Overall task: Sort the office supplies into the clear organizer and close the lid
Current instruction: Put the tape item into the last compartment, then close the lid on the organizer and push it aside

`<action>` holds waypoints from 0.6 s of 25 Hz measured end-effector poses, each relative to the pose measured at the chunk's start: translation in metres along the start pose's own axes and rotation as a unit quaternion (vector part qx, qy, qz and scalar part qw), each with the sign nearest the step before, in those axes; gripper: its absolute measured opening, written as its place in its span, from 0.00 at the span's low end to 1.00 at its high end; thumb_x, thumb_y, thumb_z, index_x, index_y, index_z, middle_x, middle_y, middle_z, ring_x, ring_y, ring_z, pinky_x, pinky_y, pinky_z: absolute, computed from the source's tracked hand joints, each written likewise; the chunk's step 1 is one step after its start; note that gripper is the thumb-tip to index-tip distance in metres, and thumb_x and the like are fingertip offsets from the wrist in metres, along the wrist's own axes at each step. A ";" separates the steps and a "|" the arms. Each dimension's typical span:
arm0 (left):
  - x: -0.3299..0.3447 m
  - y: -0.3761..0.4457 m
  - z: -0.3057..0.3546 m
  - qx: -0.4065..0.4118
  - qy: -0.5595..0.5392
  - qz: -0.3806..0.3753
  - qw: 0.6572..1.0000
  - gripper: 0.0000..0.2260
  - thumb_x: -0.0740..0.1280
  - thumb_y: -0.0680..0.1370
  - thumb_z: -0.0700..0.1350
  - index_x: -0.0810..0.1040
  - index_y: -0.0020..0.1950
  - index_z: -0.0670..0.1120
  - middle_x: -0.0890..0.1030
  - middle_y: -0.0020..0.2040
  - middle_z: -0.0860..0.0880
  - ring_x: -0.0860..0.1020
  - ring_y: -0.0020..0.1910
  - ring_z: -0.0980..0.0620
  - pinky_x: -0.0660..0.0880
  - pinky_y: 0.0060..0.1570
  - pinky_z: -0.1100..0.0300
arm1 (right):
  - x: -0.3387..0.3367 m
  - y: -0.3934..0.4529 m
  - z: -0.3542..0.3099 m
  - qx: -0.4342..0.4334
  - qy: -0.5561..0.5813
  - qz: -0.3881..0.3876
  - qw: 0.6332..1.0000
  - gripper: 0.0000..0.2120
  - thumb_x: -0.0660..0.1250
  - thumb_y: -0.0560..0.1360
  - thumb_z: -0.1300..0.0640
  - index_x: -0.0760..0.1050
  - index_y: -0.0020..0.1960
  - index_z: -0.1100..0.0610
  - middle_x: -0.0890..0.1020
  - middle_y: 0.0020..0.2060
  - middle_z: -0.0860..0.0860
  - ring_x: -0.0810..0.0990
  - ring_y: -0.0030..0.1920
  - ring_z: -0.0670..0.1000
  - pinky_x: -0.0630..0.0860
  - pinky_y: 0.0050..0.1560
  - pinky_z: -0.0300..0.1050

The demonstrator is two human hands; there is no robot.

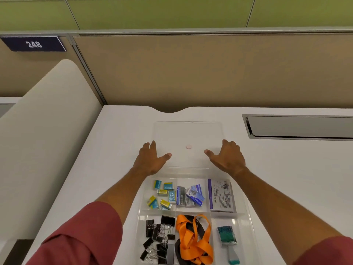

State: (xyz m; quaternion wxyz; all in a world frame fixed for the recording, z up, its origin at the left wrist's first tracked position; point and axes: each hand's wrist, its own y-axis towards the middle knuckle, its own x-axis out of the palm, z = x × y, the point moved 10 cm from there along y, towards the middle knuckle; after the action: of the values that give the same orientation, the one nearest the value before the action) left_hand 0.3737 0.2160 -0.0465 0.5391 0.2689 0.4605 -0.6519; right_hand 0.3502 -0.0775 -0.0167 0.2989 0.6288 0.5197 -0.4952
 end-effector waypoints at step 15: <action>0.000 0.033 -0.007 -0.105 -0.216 0.007 0.971 0.31 0.64 0.79 0.53 0.56 0.77 0.43 0.62 0.76 0.41 0.63 0.73 0.40 0.62 0.70 0.49 | 0.015 0.024 0.030 0.162 0.270 -0.007 0.949 0.21 0.67 0.72 0.56 0.72 0.60 0.69 0.79 0.57 0.64 0.77 0.56 0.62 0.74 0.51 0.50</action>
State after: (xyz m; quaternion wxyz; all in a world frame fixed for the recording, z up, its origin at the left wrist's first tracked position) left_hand 0.4037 0.2228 -0.0599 0.6555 0.0662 0.3970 -0.6390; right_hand 0.3636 -0.1060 -0.0437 0.0376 0.7753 0.4980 -0.3867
